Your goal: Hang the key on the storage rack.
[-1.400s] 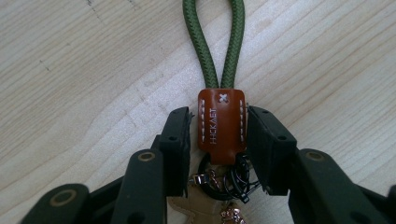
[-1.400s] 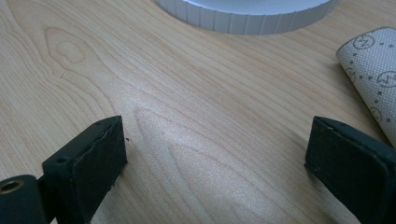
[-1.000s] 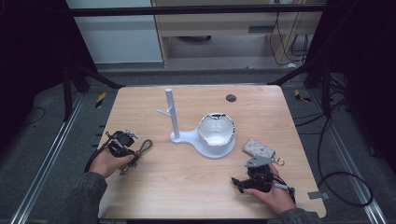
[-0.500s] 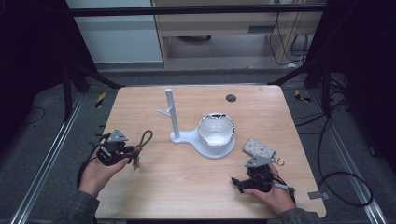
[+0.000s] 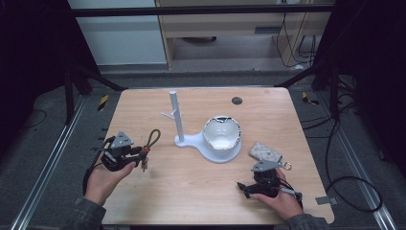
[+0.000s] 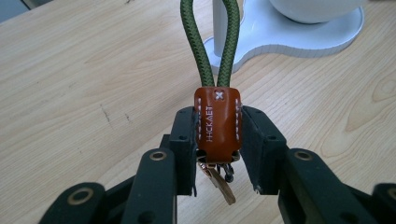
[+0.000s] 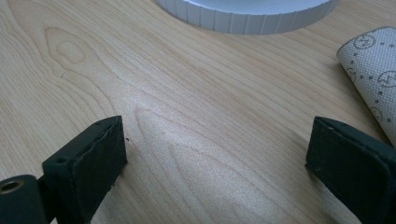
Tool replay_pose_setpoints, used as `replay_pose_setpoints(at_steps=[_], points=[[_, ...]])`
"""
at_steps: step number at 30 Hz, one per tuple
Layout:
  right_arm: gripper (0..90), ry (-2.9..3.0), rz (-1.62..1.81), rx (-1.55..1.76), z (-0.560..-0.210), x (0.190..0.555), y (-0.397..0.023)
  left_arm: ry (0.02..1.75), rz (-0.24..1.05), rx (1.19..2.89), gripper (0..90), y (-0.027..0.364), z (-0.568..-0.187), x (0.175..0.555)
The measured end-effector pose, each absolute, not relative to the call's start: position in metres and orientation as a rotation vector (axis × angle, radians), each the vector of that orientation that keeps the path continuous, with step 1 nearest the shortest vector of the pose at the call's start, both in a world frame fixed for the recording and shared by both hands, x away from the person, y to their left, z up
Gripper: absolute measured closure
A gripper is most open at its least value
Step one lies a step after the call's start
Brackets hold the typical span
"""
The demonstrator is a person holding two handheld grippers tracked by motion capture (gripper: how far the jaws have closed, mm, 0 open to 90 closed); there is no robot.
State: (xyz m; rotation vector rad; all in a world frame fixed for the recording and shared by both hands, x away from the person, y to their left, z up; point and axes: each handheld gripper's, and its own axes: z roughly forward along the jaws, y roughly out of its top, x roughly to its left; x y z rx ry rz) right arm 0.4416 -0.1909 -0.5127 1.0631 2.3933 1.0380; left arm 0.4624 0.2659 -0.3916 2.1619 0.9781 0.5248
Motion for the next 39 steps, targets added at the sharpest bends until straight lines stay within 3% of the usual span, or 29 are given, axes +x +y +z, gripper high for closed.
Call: replay_pose_setpoints(at_steps=[18,39], points=[[4.9,2.394,1.04,1.065,-0.513,0.441,-0.191,0.928,0.576,2.043,66.1,0.257,-0.376,0.443],[4.9,2.393,1.038,1.063,-0.513,0.442,-0.191,0.889,0.594,2.004,65.9,0.243,-0.361,0.445]])
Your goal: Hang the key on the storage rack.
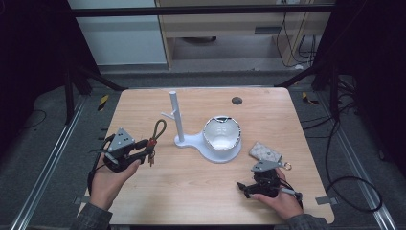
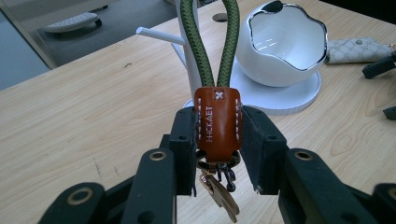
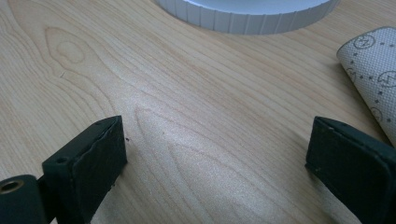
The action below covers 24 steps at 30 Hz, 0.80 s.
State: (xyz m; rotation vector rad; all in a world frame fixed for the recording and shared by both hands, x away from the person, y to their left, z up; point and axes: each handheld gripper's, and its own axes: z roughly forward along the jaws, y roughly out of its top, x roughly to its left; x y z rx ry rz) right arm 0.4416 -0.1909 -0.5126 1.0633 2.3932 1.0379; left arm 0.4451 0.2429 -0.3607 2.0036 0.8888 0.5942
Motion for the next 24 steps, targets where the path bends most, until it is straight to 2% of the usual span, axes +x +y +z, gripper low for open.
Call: replay_pose_setpoints(at_steps=[24], points=[[4.9,2.394,1.039,1.062,-0.513,0.442,-0.191,0.853,0.616,1.997,65.9,0.228,-0.343,0.457]])
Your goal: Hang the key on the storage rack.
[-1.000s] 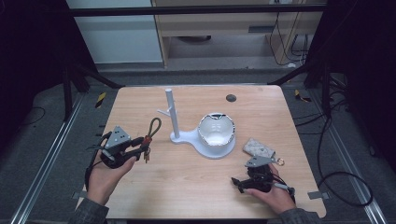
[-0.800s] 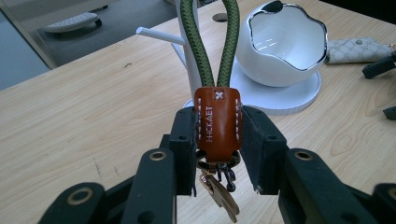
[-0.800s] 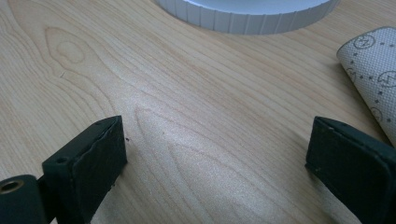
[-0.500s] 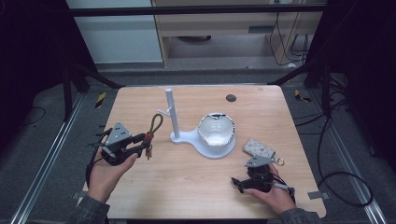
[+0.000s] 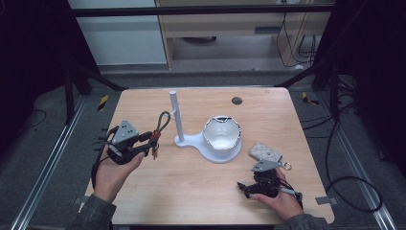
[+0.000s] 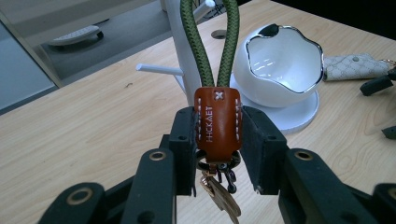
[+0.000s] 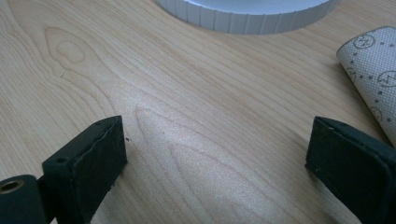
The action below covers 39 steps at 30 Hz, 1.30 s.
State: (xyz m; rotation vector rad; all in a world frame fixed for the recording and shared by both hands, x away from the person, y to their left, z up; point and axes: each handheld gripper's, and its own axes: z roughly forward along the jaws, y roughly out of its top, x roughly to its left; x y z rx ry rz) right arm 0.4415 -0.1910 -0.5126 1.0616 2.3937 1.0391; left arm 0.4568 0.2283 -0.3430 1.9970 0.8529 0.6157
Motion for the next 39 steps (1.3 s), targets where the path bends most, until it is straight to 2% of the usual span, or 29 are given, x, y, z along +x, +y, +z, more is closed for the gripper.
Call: replay_pose_setpoints(at_steps=[23,39], points=[[4.9,2.392,1.038,1.059,-0.513,0.441,-0.191,0.918,0.591,2.025,65.8,0.204,-0.369,0.497],[4.9,2.391,1.039,1.056,-0.513,0.441,-0.191,0.961,0.592,2.005,65.6,0.194,-0.389,0.51]])
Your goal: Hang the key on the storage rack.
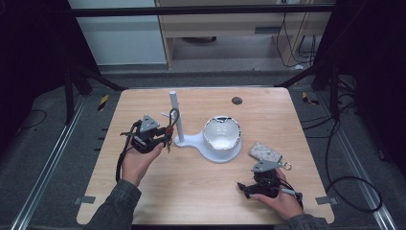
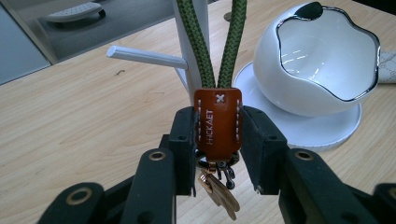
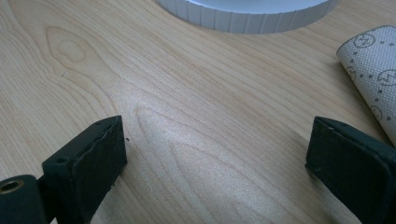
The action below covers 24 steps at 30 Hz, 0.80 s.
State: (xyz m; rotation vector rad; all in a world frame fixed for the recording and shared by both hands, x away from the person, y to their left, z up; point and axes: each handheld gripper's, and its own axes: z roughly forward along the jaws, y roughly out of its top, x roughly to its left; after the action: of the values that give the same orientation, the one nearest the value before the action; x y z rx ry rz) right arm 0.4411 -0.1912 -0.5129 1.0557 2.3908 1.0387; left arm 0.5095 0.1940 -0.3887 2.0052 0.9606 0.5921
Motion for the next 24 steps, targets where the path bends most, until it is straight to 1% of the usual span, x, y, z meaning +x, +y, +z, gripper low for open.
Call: replay_pose_setpoints(at_steps=[6,12,24], points=[[4.9,2.392,1.038,1.055,-0.513,0.441,-0.191,0.972,0.59,1.974,65.5,0.191,-0.395,0.512],[4.9,2.391,1.038,1.056,-0.513,0.441,-0.191,0.974,0.623,1.963,65.4,0.185,-0.401,0.515],[4.9,2.393,1.036,1.06,-0.513,0.44,-0.192,0.999,0.617,1.932,65.0,0.183,-0.406,0.52]])
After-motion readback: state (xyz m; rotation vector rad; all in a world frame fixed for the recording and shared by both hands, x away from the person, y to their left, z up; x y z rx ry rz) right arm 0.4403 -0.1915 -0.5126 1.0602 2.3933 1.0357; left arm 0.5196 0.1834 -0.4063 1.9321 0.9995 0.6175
